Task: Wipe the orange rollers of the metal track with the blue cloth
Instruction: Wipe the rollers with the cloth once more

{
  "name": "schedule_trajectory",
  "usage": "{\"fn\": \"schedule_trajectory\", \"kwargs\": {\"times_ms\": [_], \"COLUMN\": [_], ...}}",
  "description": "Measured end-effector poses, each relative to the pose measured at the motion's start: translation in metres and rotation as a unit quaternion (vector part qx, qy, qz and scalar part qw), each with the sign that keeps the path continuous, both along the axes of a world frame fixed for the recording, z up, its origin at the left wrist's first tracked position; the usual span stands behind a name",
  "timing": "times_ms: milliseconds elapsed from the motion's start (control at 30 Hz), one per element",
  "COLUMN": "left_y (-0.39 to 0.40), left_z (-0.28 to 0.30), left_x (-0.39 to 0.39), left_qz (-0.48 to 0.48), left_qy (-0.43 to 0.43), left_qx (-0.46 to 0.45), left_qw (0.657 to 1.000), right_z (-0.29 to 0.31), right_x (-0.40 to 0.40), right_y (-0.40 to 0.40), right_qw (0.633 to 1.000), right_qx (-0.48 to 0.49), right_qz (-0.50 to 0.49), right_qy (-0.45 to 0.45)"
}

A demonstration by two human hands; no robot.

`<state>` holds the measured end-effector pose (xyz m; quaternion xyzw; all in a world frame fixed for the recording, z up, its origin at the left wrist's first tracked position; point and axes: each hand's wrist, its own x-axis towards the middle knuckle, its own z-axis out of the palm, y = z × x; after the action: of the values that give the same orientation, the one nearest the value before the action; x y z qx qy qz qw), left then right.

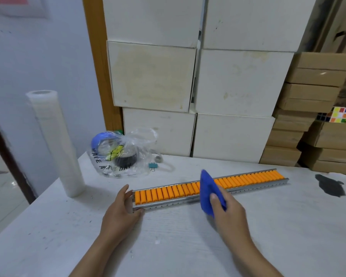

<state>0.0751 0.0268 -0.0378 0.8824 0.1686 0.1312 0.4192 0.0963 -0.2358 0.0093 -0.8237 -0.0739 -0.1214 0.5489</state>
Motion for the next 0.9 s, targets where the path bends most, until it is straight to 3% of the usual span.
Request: {"fn": "schedule_trajectory", "kwargs": {"times_ms": [67,133,267,333,467,700,900], "left_y": [0.000,-0.001,-0.002,0.000,0.004,0.005,0.007], "left_z": [0.000,0.001,0.001,0.000,-0.006,-0.010,-0.010], "left_x": [0.001,0.002,0.004,0.005,0.008,0.009,0.011], "left_qz": [0.000,0.000,0.002,0.001,-0.006,-0.018,-0.029], "left_qy": [0.003,0.005,0.004,0.003,-0.002,-0.002,0.004], "left_qx": [0.001,0.000,-0.038,-0.052,-0.076,0.007,0.019], "left_qw": [1.000,1.000,0.999,0.999,0.997,1.000,0.999], "right_z": [0.013,0.008,-0.018,-0.030,-0.037,-0.045,-0.042], "right_x": [0.009,0.018,0.022,0.022,0.031,0.067,0.106], "right_y": [0.042,0.086,0.149,0.153,0.133,0.048,-0.049], "right_qw": [0.998,0.988,0.919,0.896,0.890,0.897,0.908], "right_qx": [-0.008,-0.087,-0.309,-0.349,-0.354,-0.368,-0.392], "right_qz": [0.040,0.101,0.201,0.224,0.217,0.174,0.073], "right_qy": [-0.043,-0.075,-0.141,-0.157,-0.191,-0.171,-0.128]}}
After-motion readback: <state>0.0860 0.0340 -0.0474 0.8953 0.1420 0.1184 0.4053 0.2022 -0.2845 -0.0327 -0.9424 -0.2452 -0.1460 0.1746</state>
